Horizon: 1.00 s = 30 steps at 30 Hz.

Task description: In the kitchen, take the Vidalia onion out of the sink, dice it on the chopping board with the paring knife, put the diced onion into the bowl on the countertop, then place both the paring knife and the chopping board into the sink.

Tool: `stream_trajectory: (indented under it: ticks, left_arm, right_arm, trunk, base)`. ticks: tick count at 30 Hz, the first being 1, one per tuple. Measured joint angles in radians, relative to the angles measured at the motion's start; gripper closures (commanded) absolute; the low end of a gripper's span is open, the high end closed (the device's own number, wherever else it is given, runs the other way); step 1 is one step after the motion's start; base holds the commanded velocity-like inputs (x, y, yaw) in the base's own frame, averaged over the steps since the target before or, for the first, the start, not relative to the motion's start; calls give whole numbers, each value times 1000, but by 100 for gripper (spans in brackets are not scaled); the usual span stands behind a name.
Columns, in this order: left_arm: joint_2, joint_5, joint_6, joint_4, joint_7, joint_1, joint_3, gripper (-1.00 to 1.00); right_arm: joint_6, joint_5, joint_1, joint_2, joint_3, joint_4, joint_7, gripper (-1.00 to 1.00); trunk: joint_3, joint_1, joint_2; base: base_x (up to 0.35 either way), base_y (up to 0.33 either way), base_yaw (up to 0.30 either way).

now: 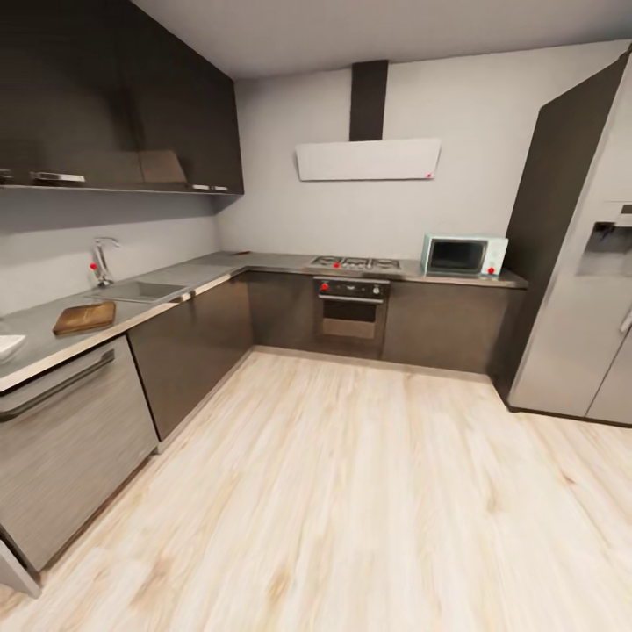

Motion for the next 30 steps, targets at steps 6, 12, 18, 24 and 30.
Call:
stream_trajectory:
  ticks: [6, 12, 18, 24, 30]
  left_arm:
    - [0, 0, 0, 1, 0, 0, 0, -100]
    - [0, -1, 0, 1, 0, 0, 0, -100]
    - [0, -1, 0, 1, 0, 0, 0, -100]
    - [-1, -1, -1, 1, 0, 0, -1, -100]
    - [-2, -1, -1, 1, 0, 0, -2, -100]
  right_arm:
    - [0, 0, 0, 0, -1, 0, 0, -100]
    - [0, 0, 0, 0, -1, 0, 0, -100]
    - [0, 0, 0, 0, -1, 1, 0, -100]
    - [0, 0, 0, 0, -1, 1, 0, -100]
    - [0, 0, 0, 0, -1, 1, -1, -100]
  trunk:
    - [0, 0, 0]
    - [0, 0, 0]
    - [0, 0, 0]
    - [0, 0, 0]
    - [0, 0, 0]
  base:
    - [267, -236, 236]
    - [265, -236, 250]
    - [255, -239, 253]
    - [252, -240, 253]
    - [250, -242, 253]
